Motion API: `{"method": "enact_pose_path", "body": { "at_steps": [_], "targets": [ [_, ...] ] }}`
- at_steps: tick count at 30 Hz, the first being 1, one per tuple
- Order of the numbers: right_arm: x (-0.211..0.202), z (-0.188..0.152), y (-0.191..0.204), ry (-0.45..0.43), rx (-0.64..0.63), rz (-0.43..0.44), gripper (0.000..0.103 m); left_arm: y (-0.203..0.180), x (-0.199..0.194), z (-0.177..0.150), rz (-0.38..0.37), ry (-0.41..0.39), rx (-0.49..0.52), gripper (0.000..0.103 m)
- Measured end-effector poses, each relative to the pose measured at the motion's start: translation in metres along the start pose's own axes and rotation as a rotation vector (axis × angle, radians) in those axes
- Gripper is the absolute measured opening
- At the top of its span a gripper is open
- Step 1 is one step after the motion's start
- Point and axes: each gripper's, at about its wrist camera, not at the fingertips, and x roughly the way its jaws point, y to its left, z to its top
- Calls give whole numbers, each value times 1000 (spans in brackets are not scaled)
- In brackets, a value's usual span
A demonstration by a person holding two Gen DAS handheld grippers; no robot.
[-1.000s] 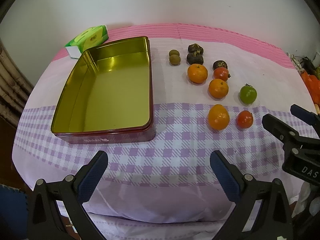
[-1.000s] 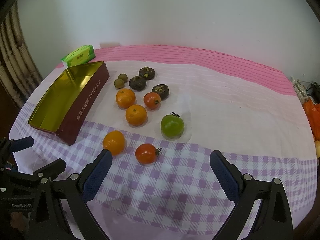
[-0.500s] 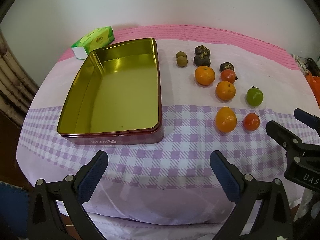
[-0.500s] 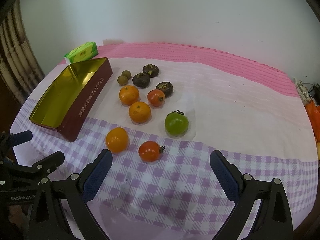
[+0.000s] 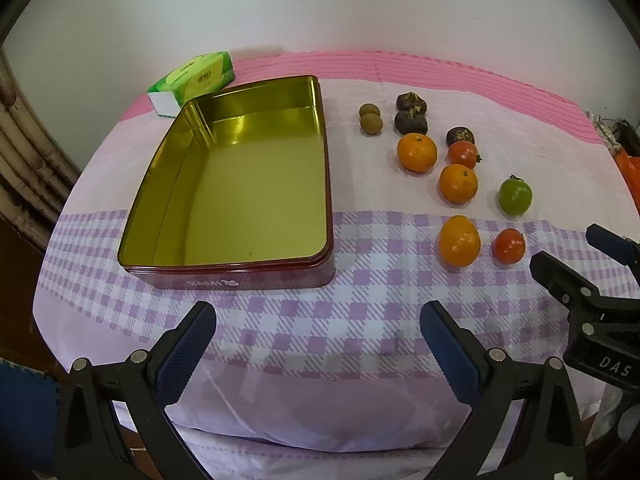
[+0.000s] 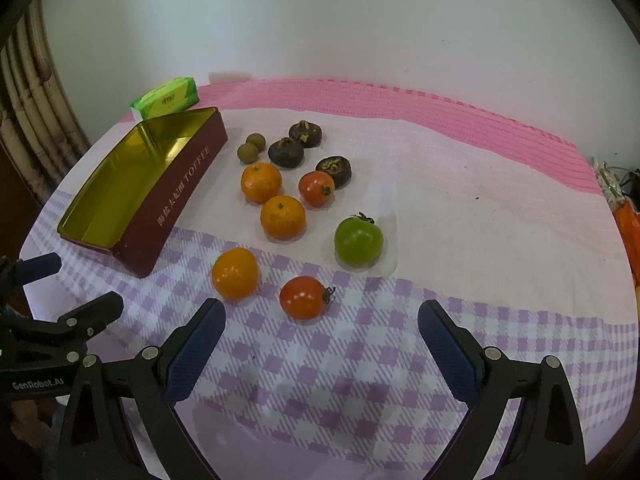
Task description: Organize fruits
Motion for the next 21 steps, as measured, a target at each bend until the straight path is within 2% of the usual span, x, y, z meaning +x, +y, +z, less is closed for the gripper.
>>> {"method": "enact_pose_path", "body": {
  "at_steps": [6, 14, 18, 21],
  "targets": [
    [12, -4, 1, 36, -7, 7, 88, 5, 4, 1, -7, 7, -11, 101],
    [32, -4, 4, 69, -7, 17, 64, 7, 10, 0, -26, 14, -7, 101],
    [41, 0, 10, 73, -28, 13, 62, 6, 13, -1, -32, 14, 0, 101],
    [49, 2, 16, 89, -47, 11, 56, 6, 14, -1, -36, 14, 2, 101]
  ]
}}
